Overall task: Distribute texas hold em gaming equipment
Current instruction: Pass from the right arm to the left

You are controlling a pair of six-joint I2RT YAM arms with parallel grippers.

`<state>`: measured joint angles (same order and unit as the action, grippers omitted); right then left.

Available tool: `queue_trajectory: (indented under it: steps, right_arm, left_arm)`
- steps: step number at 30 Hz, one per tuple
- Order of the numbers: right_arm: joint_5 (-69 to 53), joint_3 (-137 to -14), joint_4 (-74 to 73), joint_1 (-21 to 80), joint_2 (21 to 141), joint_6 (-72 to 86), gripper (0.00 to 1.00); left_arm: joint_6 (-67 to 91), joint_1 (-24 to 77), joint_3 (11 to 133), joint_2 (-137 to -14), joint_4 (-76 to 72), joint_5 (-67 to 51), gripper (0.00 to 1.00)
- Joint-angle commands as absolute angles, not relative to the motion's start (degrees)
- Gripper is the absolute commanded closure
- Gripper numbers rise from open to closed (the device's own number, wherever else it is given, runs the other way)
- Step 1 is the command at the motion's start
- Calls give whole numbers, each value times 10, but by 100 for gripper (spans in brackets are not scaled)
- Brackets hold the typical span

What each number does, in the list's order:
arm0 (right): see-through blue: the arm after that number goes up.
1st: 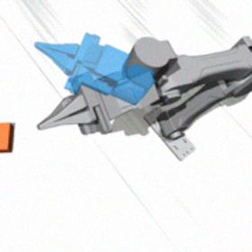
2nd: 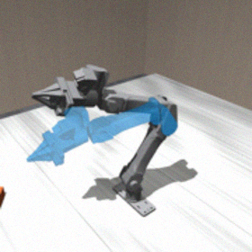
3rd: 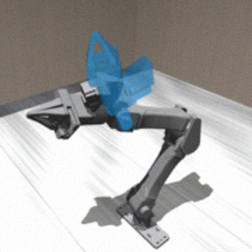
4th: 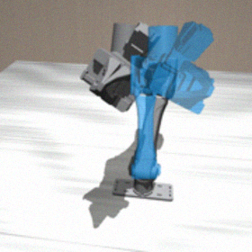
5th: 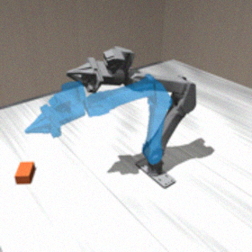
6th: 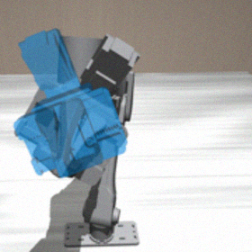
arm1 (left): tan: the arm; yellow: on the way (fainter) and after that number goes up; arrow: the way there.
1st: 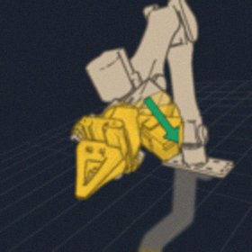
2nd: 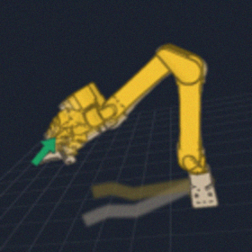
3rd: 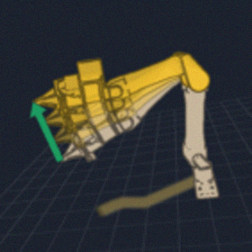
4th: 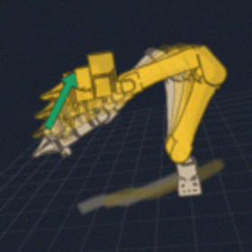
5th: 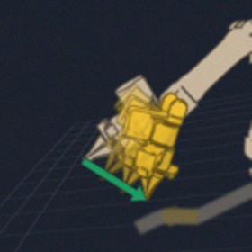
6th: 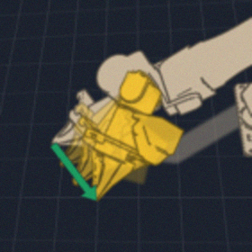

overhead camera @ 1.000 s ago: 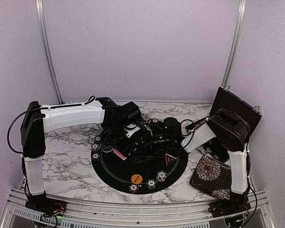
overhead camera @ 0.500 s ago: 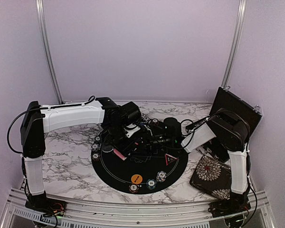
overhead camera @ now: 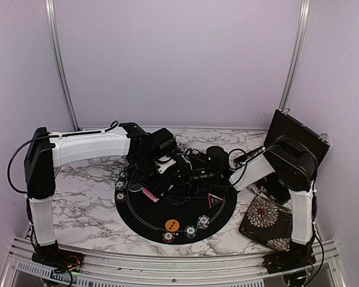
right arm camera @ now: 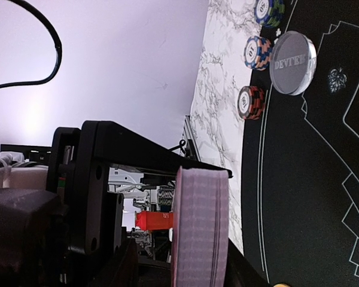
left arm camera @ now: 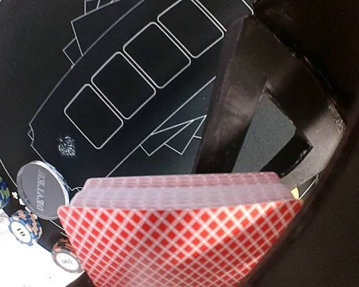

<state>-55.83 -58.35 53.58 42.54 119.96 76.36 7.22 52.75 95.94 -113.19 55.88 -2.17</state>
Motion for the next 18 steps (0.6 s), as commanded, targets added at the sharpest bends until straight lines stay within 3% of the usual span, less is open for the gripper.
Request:
queue_trajectory:
  steps: [1,18]
  right_arm:
    - [-543,-601,486,430,1172,715,57]
    - [-520,-622,401,438,1169,653,58]
  left_arm:
    - [59,528,951,-1105,569,-45,45]
    - [54,526,947,-1092,580,-62,45]
